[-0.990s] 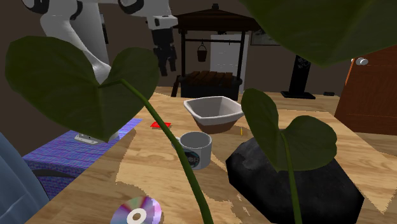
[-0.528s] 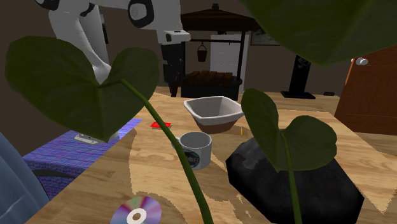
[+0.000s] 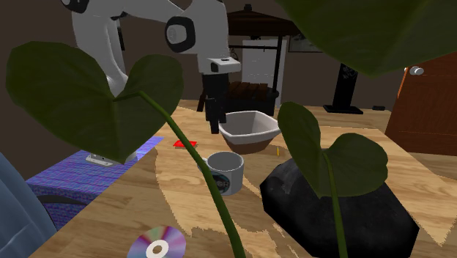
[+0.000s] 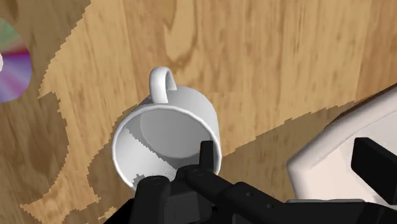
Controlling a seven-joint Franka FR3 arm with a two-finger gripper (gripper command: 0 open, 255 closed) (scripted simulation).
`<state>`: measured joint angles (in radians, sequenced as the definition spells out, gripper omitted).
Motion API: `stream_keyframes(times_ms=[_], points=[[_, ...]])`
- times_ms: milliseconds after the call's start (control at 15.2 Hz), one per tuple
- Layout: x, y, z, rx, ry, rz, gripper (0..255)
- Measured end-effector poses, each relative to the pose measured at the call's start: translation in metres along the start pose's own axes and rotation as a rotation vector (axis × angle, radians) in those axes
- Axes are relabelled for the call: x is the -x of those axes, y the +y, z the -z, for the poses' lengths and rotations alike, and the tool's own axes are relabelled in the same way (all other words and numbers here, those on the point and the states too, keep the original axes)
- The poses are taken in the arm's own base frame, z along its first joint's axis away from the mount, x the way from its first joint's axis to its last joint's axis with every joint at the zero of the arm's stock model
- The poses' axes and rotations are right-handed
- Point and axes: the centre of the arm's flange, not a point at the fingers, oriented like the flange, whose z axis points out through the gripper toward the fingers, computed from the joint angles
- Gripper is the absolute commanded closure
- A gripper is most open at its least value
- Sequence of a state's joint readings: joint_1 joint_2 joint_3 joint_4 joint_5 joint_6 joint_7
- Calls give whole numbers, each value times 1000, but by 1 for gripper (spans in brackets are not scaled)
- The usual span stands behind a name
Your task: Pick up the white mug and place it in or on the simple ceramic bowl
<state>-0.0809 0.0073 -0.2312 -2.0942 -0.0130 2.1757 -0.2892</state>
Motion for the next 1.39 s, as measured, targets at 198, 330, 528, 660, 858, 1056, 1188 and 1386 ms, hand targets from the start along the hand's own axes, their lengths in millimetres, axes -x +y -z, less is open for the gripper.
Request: stream_keyframes(times_ms=[198, 330, 528, 660, 858, 1056, 1188, 1386], points=[[-24, 20, -24, 14, -7, 8, 0], [-33, 32, -37, 21, -12, 12, 0], [-36, 35, -55, 23, -13, 13, 0], [-36, 38, -62, 25, -10, 11, 0], [-37, 40, -67, 29, 4, 7, 0], [-37, 41, -68, 31, 8, 5, 0], [-37, 42, -68, 31, 7, 5, 0], [-38, 41, -67, 30, 5, 6, 255]])
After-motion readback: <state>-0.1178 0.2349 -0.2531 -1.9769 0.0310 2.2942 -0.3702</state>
